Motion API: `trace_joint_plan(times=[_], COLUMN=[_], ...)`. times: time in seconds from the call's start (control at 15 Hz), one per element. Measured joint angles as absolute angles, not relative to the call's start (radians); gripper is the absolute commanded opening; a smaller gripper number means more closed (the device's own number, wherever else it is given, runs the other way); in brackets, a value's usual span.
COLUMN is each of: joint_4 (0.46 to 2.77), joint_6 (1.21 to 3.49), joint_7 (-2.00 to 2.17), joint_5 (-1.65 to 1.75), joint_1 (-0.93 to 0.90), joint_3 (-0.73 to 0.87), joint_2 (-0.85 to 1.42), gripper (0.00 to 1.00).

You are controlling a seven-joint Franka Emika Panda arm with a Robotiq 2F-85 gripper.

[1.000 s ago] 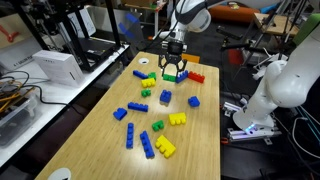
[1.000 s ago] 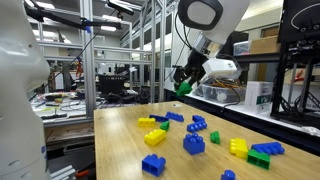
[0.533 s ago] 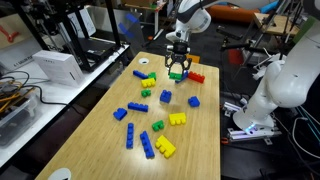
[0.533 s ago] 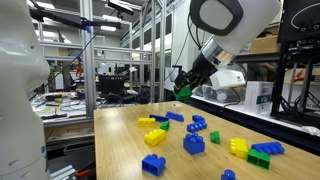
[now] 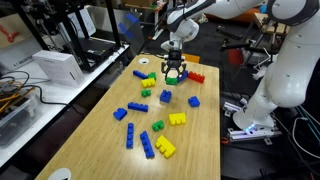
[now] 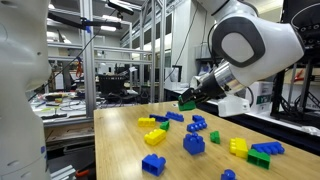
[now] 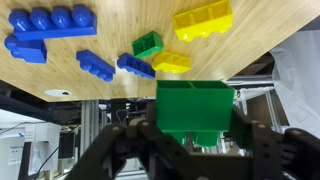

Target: Pick up the green block from the table and put it on the blue block

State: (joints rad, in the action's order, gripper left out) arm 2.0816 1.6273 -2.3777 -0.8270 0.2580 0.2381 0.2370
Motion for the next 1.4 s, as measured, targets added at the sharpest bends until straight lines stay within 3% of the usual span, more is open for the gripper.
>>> trace_joint_plan(times=[0.07, 1.4], joint_4=[2.065, 2.059], joint_6=[1.627, 1.627], joint_7=[-2.371, -2.369], joint_5=[-0.829, -0.828], joint_1=[0.258, 0.258], joint_3=[0.237, 0.235], joint_2=[0.259, 0.269], gripper=[0.7, 0.7])
